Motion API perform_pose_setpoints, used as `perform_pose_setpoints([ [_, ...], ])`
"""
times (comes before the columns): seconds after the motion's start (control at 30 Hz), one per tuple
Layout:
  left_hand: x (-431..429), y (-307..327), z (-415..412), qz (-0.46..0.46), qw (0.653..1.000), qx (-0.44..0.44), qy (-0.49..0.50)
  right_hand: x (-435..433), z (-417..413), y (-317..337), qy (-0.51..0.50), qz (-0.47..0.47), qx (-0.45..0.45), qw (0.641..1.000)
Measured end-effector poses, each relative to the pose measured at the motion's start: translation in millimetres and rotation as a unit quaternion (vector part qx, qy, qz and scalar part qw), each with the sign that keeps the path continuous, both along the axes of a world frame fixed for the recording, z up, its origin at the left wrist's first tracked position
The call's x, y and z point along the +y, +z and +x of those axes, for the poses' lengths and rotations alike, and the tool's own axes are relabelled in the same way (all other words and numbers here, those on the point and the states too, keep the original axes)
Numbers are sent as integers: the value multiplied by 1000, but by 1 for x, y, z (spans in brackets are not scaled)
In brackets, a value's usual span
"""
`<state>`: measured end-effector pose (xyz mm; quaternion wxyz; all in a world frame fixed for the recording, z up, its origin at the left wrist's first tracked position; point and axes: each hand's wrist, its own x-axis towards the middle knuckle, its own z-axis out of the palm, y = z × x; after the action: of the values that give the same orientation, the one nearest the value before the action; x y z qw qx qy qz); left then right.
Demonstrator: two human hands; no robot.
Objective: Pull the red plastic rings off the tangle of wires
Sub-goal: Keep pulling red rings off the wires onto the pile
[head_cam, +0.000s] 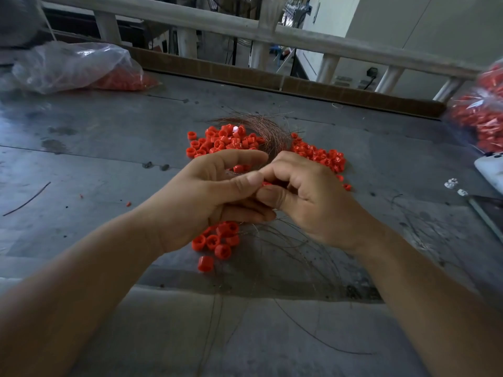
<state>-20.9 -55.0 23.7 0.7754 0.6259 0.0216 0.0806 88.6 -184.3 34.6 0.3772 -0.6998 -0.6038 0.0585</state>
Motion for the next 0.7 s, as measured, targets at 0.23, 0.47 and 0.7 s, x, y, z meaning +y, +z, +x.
perform_pose_setpoints([
  [0.23, -7, -1, -2, 177, 982, -64, 17, 0, 0, -4, -11, 10, -27, 1000],
  [0.47, -6, 3, -5, 231, 970, -72, 30, 0, -2, -1, -15, 45, -18, 999],
  [0.7, -1, 4, -7, 156, 985, -75, -3, -3, -1, 4, 4, 74, 6, 997],
])
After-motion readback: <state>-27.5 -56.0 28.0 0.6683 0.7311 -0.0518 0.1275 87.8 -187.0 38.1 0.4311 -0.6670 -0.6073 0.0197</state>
